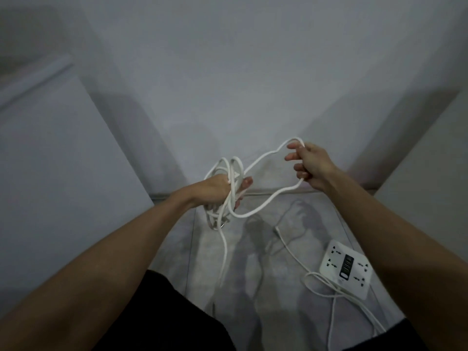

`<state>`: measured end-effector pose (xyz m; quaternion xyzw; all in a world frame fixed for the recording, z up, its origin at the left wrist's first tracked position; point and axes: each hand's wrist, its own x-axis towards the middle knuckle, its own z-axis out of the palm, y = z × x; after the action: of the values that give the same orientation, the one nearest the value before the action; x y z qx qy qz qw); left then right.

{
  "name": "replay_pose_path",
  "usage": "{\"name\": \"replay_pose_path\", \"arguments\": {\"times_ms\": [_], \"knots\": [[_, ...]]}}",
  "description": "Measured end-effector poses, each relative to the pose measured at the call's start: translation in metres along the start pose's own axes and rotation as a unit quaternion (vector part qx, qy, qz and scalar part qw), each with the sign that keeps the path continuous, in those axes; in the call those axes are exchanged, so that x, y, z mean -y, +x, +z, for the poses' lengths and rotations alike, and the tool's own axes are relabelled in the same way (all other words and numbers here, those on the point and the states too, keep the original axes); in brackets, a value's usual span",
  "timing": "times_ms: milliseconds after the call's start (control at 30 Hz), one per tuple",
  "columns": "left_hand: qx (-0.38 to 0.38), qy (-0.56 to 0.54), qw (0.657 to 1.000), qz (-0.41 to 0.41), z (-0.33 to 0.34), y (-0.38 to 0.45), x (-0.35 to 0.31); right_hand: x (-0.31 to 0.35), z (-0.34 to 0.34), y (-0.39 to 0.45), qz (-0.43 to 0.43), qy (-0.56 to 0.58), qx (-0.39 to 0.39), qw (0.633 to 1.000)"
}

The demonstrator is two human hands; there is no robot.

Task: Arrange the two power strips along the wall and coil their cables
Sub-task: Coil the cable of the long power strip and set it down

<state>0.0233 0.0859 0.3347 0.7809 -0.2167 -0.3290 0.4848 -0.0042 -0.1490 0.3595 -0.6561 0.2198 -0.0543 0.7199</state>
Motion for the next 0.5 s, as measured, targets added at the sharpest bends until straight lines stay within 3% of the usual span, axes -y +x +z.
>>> {"name": "replay_pose_path", "arguments": {"times_ms": [167,333,400,500], "knots": [[-0.083,0.056,0.994,-0.031,-0.013,0.009,0.003,-0.012,-0.015,0.008,-0.003,-0.034,-0.041,0.999],[-0.048,0.033,0.997,-0.053,-0.002,0.009,-0.01,-0.021,-0.02,0.011,0.002,-0.016,-0.038,0.999],[-0.056,-0.028,0.997,-0.046,0.004,0.01,-0.016,-0.024,-0.021,0.01,0.028,0.03,-0.005,0.999],[-0.138,-0.14,0.979,-0.05,0.008,0.015,-0.024,-0.026,-0.016,0.004,0.05,0.106,0.017,0.993]]}}
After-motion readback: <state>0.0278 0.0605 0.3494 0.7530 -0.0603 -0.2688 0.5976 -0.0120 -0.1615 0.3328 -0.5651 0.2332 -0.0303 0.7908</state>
